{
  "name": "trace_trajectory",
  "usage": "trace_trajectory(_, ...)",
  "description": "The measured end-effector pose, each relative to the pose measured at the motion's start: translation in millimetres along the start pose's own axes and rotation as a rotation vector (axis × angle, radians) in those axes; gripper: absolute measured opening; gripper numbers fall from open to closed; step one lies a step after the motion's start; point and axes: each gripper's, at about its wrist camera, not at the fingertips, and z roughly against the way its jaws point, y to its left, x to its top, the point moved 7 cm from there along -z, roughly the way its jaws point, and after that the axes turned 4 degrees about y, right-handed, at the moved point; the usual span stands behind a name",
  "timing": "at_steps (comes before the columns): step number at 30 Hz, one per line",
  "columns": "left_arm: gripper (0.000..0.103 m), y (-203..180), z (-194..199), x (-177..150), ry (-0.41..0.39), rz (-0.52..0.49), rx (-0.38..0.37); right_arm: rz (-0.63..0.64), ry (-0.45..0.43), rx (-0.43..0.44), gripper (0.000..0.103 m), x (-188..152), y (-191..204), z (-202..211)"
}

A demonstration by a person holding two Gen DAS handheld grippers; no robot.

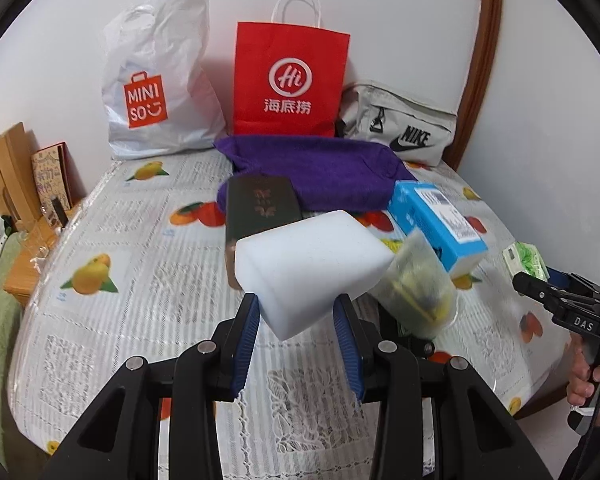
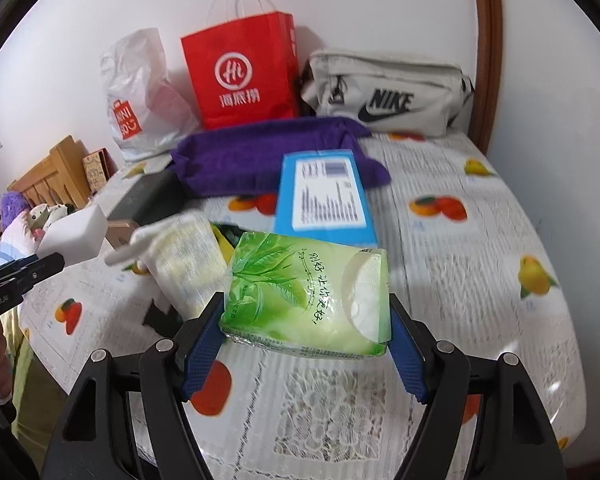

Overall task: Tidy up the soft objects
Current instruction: 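Grasp the white sponge block with the left tool while the right tool lifts the green pack, then place the green pack on the purple towel with the right tool while the left tool carries the sponge over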

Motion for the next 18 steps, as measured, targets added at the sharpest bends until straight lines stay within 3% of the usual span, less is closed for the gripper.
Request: trace_trajectory(18,0.037,9.2,-17.9,76.4,-0.003,0.043,0.048,0.068,-0.025,0.034,0.075,91.1,18.2,-21.9)
